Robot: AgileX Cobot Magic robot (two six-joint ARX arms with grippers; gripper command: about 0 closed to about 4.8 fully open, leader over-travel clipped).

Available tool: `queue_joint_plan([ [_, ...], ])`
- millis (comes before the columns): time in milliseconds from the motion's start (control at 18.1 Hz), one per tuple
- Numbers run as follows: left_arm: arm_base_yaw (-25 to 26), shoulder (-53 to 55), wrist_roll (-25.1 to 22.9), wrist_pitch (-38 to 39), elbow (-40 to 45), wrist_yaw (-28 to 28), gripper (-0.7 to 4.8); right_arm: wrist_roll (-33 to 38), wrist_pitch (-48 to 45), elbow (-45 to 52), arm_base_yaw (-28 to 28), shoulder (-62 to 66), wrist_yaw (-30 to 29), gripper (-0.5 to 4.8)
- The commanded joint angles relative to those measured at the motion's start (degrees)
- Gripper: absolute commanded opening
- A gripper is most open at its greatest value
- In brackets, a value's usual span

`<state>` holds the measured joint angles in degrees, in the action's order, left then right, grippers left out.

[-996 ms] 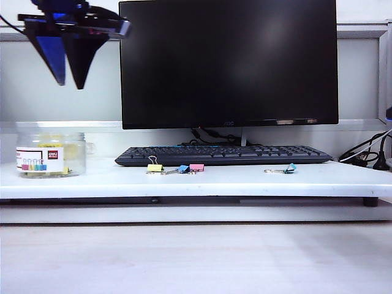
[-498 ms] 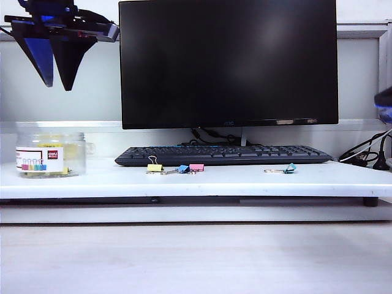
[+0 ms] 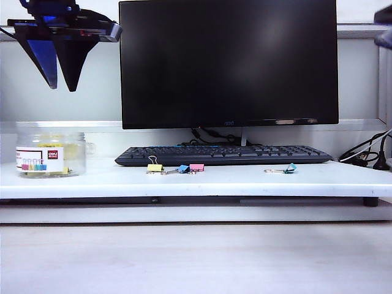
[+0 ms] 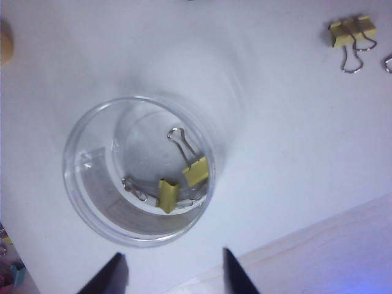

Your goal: Take the clips out of the round transparent plastic box and place them on the table.

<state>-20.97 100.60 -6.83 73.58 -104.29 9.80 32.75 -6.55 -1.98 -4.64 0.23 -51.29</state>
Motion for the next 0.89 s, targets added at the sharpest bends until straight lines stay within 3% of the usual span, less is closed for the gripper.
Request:
queue_joint_plan([
  [55, 0.02, -0.24, -0.24, 0.63, 0.04, -1.05, 2.14, -0.13, -0.57, -2.03, 0.04, -0.11, -0.37, 1.31],
  [664, 0.04, -0.22, -0.66, 1.51, 0.46, -3.52, 2.14, -2.84, 2.91, -5.51, 0.02, -0.11, 0.13, 1.49],
  [886, 0.92, -0.17, -2.21, -4.44, 9.99, -1.88, 2.14, -2.75, 1.14, -5.55, 0.02, -0.11, 0.17, 1.49],
])
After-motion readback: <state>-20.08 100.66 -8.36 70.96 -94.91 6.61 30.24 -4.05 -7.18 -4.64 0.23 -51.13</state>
